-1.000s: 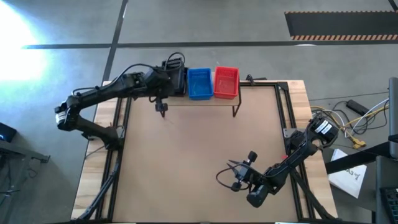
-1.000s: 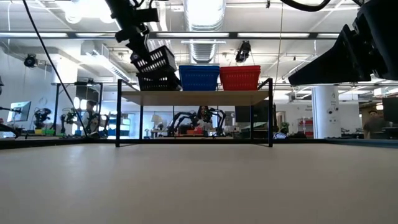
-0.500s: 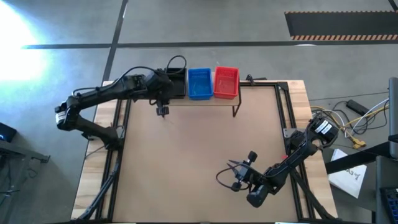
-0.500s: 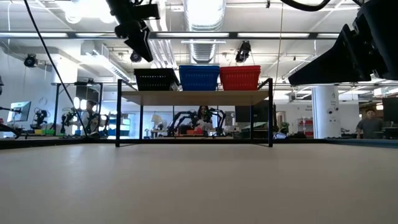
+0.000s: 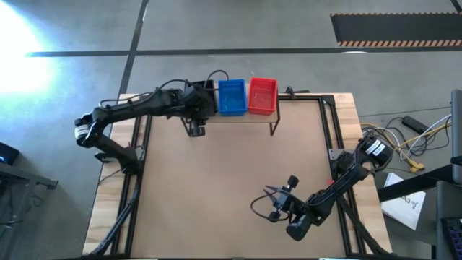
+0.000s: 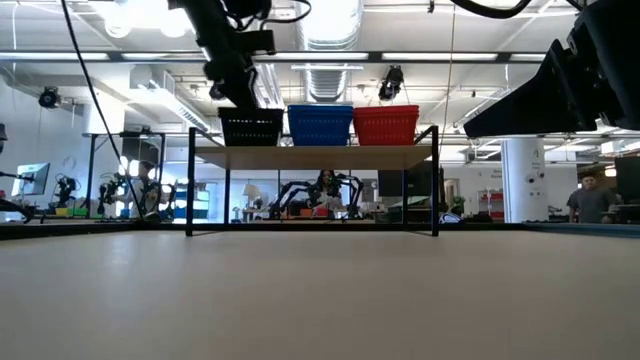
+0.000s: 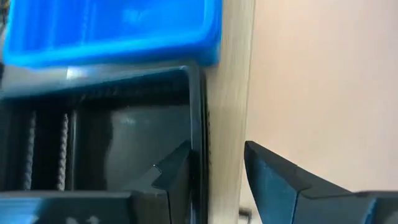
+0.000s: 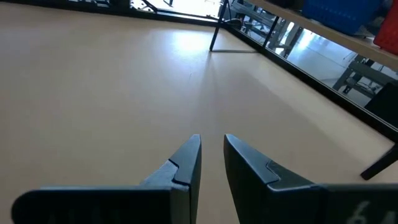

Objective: Stack baskets on shelf by color
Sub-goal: Stack the black bin on the black bins on the shelf, then adjust the stacked bins

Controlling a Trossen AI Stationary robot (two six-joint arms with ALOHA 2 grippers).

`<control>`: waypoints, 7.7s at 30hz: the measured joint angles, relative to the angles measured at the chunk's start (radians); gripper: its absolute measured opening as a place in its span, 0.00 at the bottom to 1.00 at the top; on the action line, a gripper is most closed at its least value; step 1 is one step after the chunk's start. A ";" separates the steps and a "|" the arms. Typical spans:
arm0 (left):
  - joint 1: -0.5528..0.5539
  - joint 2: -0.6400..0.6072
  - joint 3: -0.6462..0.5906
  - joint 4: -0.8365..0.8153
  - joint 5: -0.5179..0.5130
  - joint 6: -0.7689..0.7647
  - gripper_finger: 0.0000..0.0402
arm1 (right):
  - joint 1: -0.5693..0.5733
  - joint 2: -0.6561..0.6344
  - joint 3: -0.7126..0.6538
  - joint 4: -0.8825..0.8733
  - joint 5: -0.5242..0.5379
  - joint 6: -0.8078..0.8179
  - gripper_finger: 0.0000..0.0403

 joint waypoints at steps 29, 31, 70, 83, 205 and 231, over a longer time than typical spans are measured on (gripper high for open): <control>0.002 -0.010 -0.008 0.052 0.036 0.311 0.02 | 0.000 0.000 0.000 0.000 -0.001 0.004 0.15; 0.003 -0.010 -0.007 0.059 0.036 0.314 0.01 | 0.000 0.000 0.000 0.000 -0.001 0.004 0.15; 0.034 -0.146 0.049 0.031 -0.207 -0.026 0.33 | -0.489 -0.291 0.416 -0.365 -0.546 -0.430 0.02; 0.055 -0.278 -0.113 -0.021 -0.394 -0.111 0.33 | -1.167 -0.048 0.907 -0.894 -0.865 -0.540 0.02; 0.322 -0.152 -0.177 0.238 0.027 0.024 0.01 | -1.353 -0.307 0.470 -0.657 -0.900 -0.550 0.02; 0.321 -0.227 -0.176 0.211 0.016 0.044 0.01 | -1.321 -0.323 0.468 -0.642 -0.901 -0.509 0.02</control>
